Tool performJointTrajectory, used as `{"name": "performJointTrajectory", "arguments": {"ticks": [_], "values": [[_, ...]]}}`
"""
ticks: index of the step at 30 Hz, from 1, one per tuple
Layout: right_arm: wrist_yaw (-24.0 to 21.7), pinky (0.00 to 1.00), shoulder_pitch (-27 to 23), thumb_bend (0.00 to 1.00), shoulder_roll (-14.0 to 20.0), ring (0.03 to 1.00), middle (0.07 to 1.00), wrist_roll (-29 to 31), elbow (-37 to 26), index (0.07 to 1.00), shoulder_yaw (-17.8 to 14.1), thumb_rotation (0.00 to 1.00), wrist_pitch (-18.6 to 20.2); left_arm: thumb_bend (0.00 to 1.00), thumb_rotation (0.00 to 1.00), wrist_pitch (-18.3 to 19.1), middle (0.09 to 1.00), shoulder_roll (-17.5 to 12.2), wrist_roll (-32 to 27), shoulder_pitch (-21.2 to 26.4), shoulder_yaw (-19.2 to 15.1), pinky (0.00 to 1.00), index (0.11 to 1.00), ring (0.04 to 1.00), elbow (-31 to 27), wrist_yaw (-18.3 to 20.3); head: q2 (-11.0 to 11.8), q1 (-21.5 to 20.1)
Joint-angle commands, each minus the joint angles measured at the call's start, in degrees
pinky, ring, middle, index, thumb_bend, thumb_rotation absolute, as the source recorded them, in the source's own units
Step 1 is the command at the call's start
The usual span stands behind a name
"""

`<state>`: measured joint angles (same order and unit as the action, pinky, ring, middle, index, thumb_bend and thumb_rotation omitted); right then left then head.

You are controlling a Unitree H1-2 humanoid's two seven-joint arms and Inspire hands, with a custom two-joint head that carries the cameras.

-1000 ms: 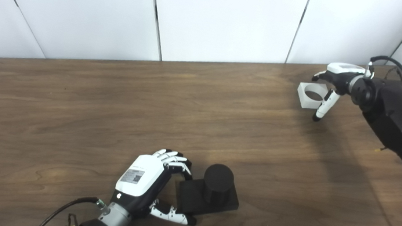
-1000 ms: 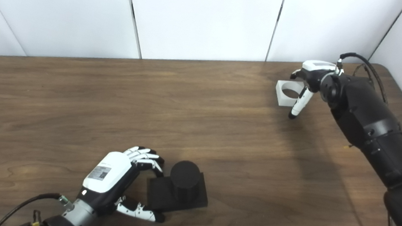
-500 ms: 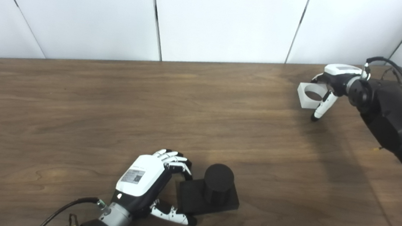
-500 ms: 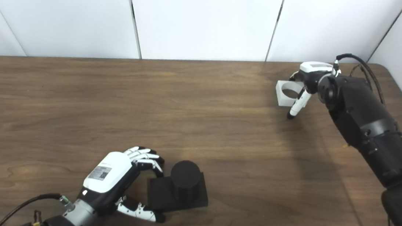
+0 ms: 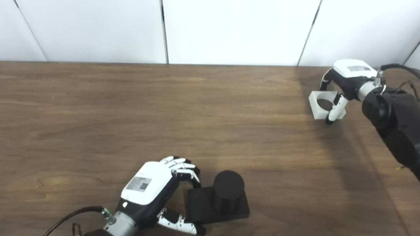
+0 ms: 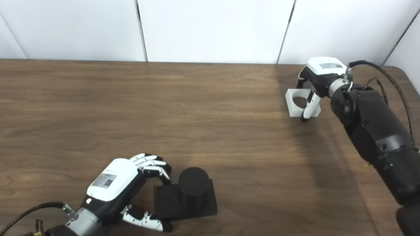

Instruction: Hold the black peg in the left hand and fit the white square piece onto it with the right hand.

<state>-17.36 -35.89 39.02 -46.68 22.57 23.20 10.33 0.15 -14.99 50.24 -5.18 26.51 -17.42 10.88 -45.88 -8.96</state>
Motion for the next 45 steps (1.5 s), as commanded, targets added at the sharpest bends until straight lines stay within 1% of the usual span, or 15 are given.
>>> {"name": "performJointTrajectory", "arguments": {"ticks": [1, 5, 14, 16, 19, 20, 22, 26, 30, 33, 37, 40, 43, 45], "values": [[2.73, 0.79, -1.27, 0.52, 0.97, 0.845, 0.765, -0.83, -0.37, 0.484, -1.05, 0.13, -1.47, 0.52, 0.05, 0.42, 0.781, -0.13, 1.04, -0.48, 0.92, 0.90, 0.487, 0.850, 0.64, 2.39, -0.03, 0.00], [3.81, 0.77, -0.92, 0.52, 1.17, 0.834, 0.754, -1.25, 0.55, 0.484, -0.85, 0.13, -2.82, 0.52, 0.05, 0.49, 0.784, 0.01, 1.18, -0.32, 0.92, 0.90, 0.487, 0.853, 0.71, 2.46, 0.06, 0.15], [3.73, 0.76, 0.12, 0.52, 1.14, 0.831, 0.748, -1.10, 0.12, 0.484, -1.70, 0.13, -2.59, 0.52, 0.05, 0.77, 0.787, 0.29, 1.47, -0.22, 0.88, 0.90, 0.487, 0.858, 0.45, 2.65, -0.07, 0.30], [3.08, 0.77, 0.22, 0.52, 1.23, 0.837, 0.751, -0.86, -1.15, 0.484, -2.04, 0.13, -2.44, 0.52, 0.05, 0.83, 0.787, 0.35, 1.49, -0.16, 0.87, 0.90, 0.487, 0.858, 0.46, 2.67, -0.08, 0.37], [0.82, 0.79, 0.28, 0.52, 1.75, 0.842, 0.756, -0.53, -4.79, 0.485, -2.40, 0.13, -2.49, 0.52, 0.05, 0.91, 0.788, 0.35, 1.69, 0.03, 0.91, 0.90, 0.487, 0.858, 0.59, 2.80, 0.02, 0.30], [-0.20, 0.79, 0.32, 0.52, 2.09, 0.841, 0.756, -0.36, -6.84, 0.485, -2.55, 0.13, -2.70, 0.52, 0.05, 0.95, 0.788, 0.35, 1.74, 0.07, 0.92, 0.90, 0.487, 0.858, 0.65, 2.83, 0.03, 0.34], [-1.71, 0.82, 0.47, 0.52, 2.52, 0.845, 0.758, 0.17, -9.93, 0.484, -3.06, 0.13, -3.28, 0.52, 0.05, 0.92, 0.787, 0.38, 1.81, 0.13, 0.93, 0.90, 0.487, 0.857, 0.77, 2.78, 0.05, 0.38], [-8.03, 0.87, 1.26, 0.53, 3.34, 0.849, 0.765, 0.32, -20.46, 0.483, -4.53, 0.14, -0.83, 0.52, 0.05, 1.14, 0.789, 0.53, 1.51, 0.24, 0.86, 0.91, 0.487, 0.860, 0.75, 3.14, -0.02, 0.61], [-13.41, 0.89, 2.08, 0.53, 3.59, 0.850, 0.766, -0.38, -28.71, 0.484, -5.99, 0.14, 1.03, 0.52, 0.05, 1.29, 0.787, 0.53, 1.72, 0.40, 0.98, 0.92, 0.487, 0.861, 0.71, 3.39, -0.04, 0.66], [-18.15, 0.89, 2.17, 0.52, 3.83, 0.846, 0.764, -0.90, -35.01, 0.485, -6.41, 0.14, 1.83, 0.51, 0.05, 1.46, 0.788, 0.49, 2.05, 0.57, 1.14, 0.92, 0.488, 0.863, 0.80, 3.65, -0.02, 0.72], [-26.81, 0.87, 1.44, 0.52, 3.53, 0.835, 0.762, -0.97, -43.41, 0.485, -6.26, 0.14, 4.12, 0.51, 0.05, 1.38, 0.785, 0.48, 2.08, 0.66, 1.24, 0.91, 0.488, 0.859, 0.91, 3.52, -0.02, 0.72], [-33.70, 0.86, -0.05, 0.52, 2.73, 0.834, 0.761, 0.03, -48.90, 0.486, -6.01, 0.14, 6.09, 0.52, 0.05, 1.53, 0.785, 0.37, 2.14, 0.82, 1.32, 0.91, 0.488, 0.860, 0.80, 3.89, -0.50, 0.95], [-40.44, 0.85, -2.06, 0.52, 1.04, 0.833, 0.760, 0.55, -53.15, 0.485, -5.91, 0.14, 9.39, 0.51, 0.05, 1.55, 0.785, 0.38, 2.37, 0.89, 1.47, 0.91, 0.488, 0.860, 0.74, 3.95, -0.75, 0.98], [-44.56, 0.82, -3.68, 0.52, 0.18, 0.826, 0.755, 1.07, -55.16, 0.484, -5.58, 0.14, 11.39, 0.52, 0.05, 1.48, 0.783, 0.47, 2.53, 0.93, 1.56, 0.90, 0.488, 0.856, 0.80, 3.75, -0.97, 1.07]]}}
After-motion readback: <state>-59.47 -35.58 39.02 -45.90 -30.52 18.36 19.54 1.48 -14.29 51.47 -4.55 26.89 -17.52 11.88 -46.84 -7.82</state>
